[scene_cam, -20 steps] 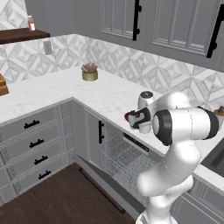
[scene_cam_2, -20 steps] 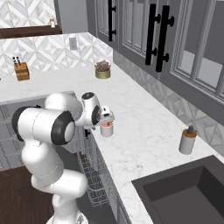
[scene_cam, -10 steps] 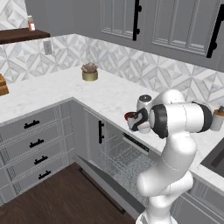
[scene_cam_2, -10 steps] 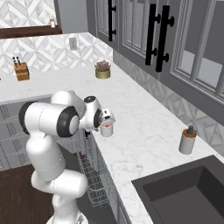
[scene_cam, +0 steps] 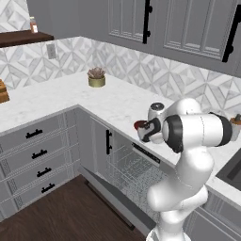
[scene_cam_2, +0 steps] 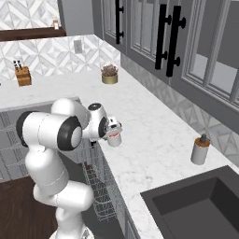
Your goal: Pick up the cup and bowl from the counter, place them in the dishwasher, and close the dishwasher door.
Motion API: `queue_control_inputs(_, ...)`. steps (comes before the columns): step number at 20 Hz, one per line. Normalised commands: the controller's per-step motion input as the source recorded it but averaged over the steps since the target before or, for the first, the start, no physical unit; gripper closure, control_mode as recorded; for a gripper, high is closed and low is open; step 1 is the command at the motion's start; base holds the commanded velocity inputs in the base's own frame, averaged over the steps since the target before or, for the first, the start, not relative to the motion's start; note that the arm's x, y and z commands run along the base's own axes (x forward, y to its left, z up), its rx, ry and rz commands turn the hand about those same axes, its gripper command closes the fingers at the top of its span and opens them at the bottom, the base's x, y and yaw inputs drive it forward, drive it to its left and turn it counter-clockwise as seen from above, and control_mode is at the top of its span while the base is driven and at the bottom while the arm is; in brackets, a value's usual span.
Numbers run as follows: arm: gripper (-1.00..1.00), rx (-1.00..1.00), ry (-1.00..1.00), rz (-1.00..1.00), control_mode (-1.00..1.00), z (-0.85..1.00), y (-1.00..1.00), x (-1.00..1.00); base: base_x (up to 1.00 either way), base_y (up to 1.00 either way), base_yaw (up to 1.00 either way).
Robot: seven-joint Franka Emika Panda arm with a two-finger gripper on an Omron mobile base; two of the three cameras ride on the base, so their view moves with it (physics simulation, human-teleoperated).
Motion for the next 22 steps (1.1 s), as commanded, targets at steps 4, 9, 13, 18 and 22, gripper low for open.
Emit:
queue_control_inputs(4, 1.00, 0.00, 0.00, 0.00, -1.00, 0.15, 0.36, -0.63, 0.00, 0.00, 0.00)
queue_control_inputs(9, 1.00, 0.00, 0.02, 0.00, -1.00, 0.19, 0.88, -0.64, 0.00, 0.00, 0.00)
queue_control_inputs(13, 1.00, 0.00, 0.09, 0.00, -1.00, 0.02, 1.00, -0.27, 0.00, 0.00, 0.00)
queue_control_inputs(18, 1.00, 0.00, 0.09, 0.00, -1.00, -0.16, 0.92, 0.06, 0.00, 0.00, 0.00)
queue_control_inputs(22, 1.00, 0.00, 0.06, 0.00, -1.00, -0.39, 0.53, 0.33, 0.00, 0.00, 0.00)
